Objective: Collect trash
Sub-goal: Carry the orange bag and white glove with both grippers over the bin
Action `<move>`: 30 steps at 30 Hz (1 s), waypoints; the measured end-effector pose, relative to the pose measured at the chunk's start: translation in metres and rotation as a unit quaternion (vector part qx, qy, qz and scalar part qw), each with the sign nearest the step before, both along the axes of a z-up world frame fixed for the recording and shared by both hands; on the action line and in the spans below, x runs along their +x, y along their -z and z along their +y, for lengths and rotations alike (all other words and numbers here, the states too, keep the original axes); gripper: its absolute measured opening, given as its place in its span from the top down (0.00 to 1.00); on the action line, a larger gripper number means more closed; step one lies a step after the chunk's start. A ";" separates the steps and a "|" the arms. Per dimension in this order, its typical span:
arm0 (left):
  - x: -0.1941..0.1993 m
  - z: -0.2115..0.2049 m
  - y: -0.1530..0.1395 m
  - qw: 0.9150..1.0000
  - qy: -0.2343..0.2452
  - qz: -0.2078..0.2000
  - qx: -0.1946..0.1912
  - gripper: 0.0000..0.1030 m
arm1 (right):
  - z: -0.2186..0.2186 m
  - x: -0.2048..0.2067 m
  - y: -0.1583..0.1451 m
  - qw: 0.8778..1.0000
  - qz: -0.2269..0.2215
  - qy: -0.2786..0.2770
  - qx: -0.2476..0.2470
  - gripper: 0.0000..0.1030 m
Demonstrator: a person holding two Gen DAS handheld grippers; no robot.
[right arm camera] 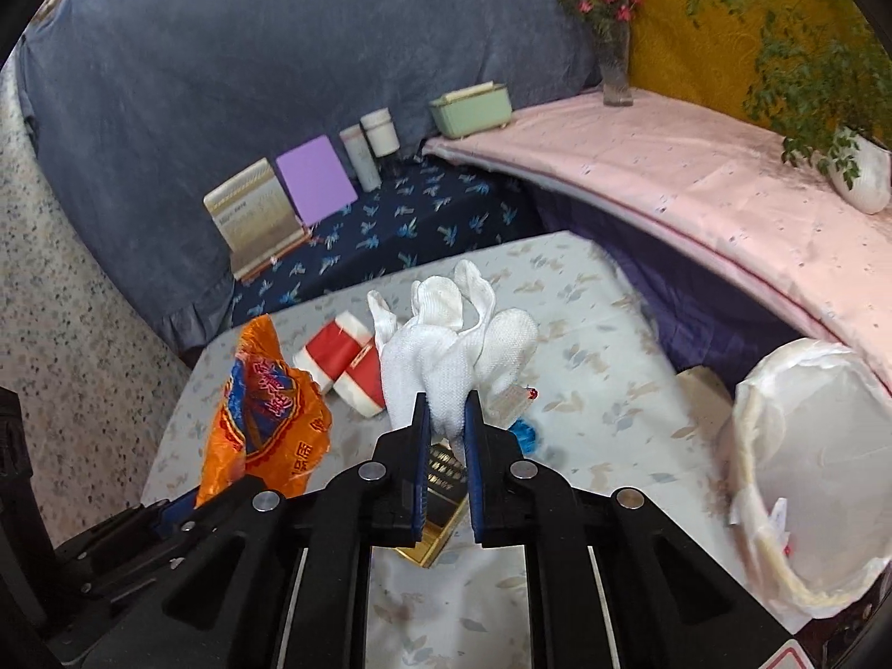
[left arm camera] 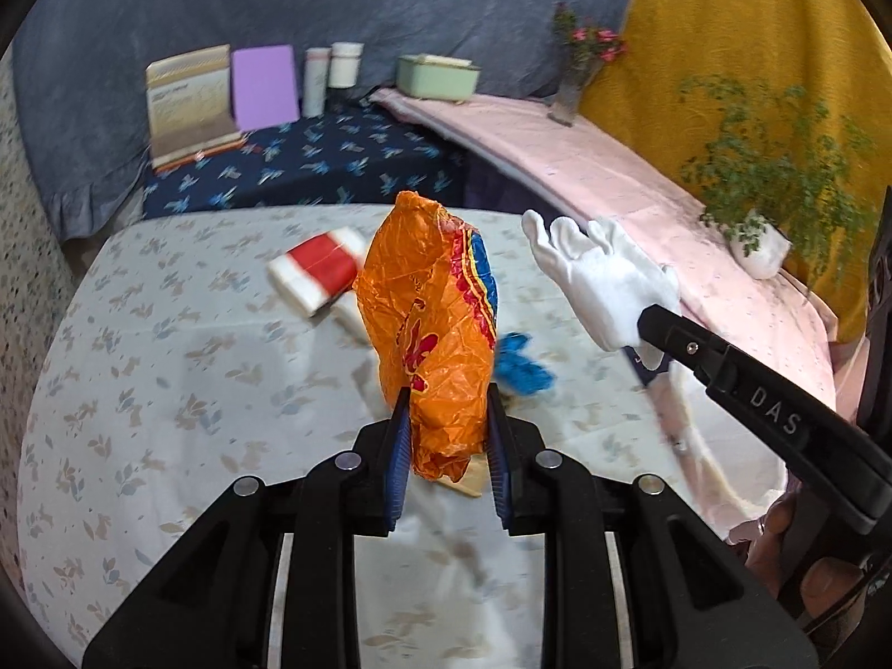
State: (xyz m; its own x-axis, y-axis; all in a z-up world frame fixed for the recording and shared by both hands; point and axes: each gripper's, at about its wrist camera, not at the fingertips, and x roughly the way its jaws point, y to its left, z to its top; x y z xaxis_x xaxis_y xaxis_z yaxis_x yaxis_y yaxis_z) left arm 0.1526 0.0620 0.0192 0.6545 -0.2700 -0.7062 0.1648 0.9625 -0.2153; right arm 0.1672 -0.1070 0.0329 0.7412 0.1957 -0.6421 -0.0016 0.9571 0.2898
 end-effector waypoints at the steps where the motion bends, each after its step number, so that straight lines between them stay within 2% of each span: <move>1: -0.001 -0.008 -0.004 1.000 0.006 -0.005 0.001 0.77 | -0.007 -0.004 -0.004 1.000 -0.004 0.006 0.002 0.90; 6: -0.007 -0.044 -0.020 0.999 0.034 -0.015 -0.002 0.77 | -0.044 -0.023 -0.021 0.999 -0.022 0.036 0.005 0.90; 14: -0.025 -0.121 -0.035 0.994 0.100 -0.033 0.008 0.77 | -0.111 -0.060 -0.027 0.995 -0.033 0.093 0.011 0.90; 21: -0.041 -0.190 -0.035 0.987 0.157 -0.037 0.015 0.77 | -0.173 -0.095 -0.020 0.988 -0.035 0.150 0.021 0.89; 30: -0.050 -0.249 -0.028 0.978 0.205 -0.032 0.028 0.77 | -0.230 -0.127 -0.004 0.978 -0.026 0.203 0.033 0.89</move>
State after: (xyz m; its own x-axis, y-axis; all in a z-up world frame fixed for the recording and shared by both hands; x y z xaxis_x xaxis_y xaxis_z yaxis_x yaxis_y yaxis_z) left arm 0.1021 -0.1866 0.0468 0.5427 -0.4815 -0.6882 0.5506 0.8227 -0.1414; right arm 0.0402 -0.3367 0.0366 0.7981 -0.0824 -0.5968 0.3590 0.8606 0.3613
